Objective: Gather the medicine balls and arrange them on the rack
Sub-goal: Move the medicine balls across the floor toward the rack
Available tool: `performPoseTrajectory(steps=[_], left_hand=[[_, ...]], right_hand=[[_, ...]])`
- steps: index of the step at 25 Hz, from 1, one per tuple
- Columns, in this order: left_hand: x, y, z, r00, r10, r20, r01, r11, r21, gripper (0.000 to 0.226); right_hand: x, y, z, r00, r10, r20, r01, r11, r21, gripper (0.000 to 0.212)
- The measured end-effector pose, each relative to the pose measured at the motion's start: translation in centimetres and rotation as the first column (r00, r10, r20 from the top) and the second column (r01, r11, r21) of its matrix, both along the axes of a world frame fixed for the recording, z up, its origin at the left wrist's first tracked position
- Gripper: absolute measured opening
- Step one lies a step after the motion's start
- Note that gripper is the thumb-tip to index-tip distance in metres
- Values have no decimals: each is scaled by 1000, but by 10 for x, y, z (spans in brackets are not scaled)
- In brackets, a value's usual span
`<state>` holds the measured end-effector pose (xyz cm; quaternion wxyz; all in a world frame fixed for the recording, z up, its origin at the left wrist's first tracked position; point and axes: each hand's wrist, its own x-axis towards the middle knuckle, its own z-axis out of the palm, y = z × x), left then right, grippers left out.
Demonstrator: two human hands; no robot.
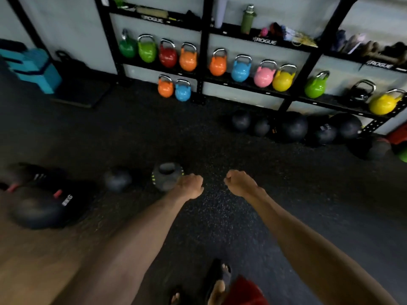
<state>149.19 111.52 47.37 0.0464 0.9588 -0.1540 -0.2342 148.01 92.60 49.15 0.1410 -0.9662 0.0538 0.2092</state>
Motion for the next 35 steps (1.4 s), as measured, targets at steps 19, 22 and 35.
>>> performPoseTrajectory(steps=[19,22,35], left_hand=[[-366,180,-46,913,379,-152,-376,925,53,28],[-420,225,-53,882,443,-163,-439,896,63,26],[-581,465,-100,853,472,-225,-456,882,121,43]], right_hand=[[-302,181,-52,899,419,-125,-420,907,19,42],[-343,223,-63,862,483,-155,-483,875,44,42],[-490,472,-123,806,540,-240,-542,838,66,38]])
